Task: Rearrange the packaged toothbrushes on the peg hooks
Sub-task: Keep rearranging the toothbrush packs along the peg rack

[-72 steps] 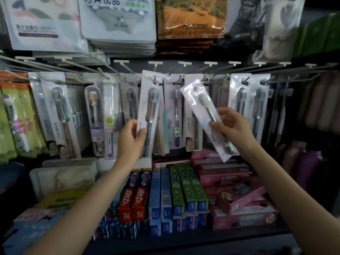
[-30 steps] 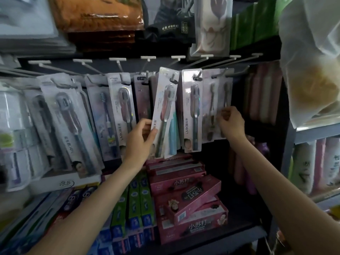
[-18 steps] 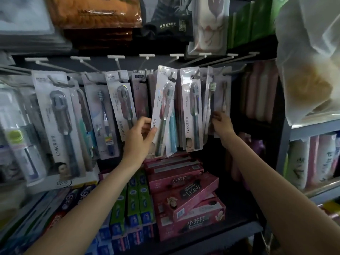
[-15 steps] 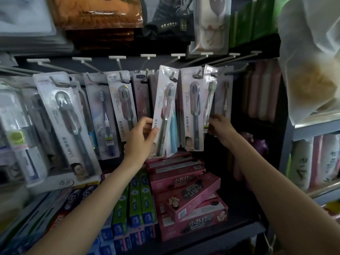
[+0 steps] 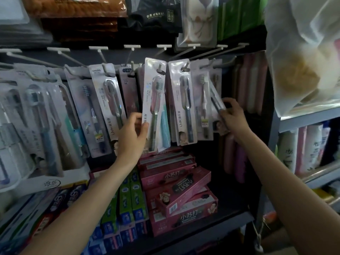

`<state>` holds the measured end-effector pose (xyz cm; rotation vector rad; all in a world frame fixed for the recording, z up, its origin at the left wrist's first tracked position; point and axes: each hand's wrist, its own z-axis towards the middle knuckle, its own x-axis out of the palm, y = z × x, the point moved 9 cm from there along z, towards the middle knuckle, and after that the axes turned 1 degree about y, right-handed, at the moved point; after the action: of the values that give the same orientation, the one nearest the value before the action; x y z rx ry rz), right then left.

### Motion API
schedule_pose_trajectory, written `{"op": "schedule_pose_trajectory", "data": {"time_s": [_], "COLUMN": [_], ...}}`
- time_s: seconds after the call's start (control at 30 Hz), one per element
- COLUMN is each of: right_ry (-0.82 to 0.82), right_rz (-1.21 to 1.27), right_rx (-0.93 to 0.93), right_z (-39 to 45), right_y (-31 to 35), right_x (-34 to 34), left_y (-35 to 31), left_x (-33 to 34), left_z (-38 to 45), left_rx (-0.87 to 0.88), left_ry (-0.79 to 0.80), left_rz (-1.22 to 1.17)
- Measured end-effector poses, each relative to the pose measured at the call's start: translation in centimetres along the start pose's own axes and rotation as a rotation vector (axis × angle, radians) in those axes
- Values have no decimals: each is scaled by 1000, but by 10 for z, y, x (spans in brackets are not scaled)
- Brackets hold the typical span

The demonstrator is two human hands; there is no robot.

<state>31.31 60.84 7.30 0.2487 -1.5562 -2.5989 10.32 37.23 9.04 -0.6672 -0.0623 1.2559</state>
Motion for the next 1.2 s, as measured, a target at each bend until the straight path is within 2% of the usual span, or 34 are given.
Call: {"op": "schedule_pose_trajectory", "data": {"time_s": [0.1, 0.17, 0.23, 0.27, 0.37, 0.6, 0.7, 0.8, 0.9, 1.03, 1.2], "right_ry": [-13, 56, 105, 108, 87, 33, -19, -116, -138, -65, 66], "right_rz": [-225, -499, -742, -763, -540, -59, 91, 125, 116, 51, -95], "right_rx": [-132, -213, -219, -199, -110, 226, 289, 215, 84, -111, -398], "right_z": [2, 4, 6, 6, -6, -72, -100, -114, -121, -131, -150], "right_y": [23, 35, 34, 31, 12, -82, -95, -90, -66, -15, 49], "right_x": [-18, -12, -7, -6, -8, 6, 8, 4, 7, 26, 67], "left_y": [2, 3, 3, 4, 6, -3, -2, -2, -1, 7, 0], "left_x": [11, 13, 13, 12, 8, 12, 14, 13, 13, 1, -61], "left_z": [1, 2, 3, 3, 5, -1, -2, -2, -5, -18, -31], "left_rx": [-13, -24, -19, -15, -16, 10, 3, -6, -49, -93, 62], "left_ry": [11, 7, 7, 8, -4, 6, 7, 16, 55, 91, -46], "left_rz": [1, -6, -6, 1, 25, -18, -30, -64, -88, -71, -2]}}
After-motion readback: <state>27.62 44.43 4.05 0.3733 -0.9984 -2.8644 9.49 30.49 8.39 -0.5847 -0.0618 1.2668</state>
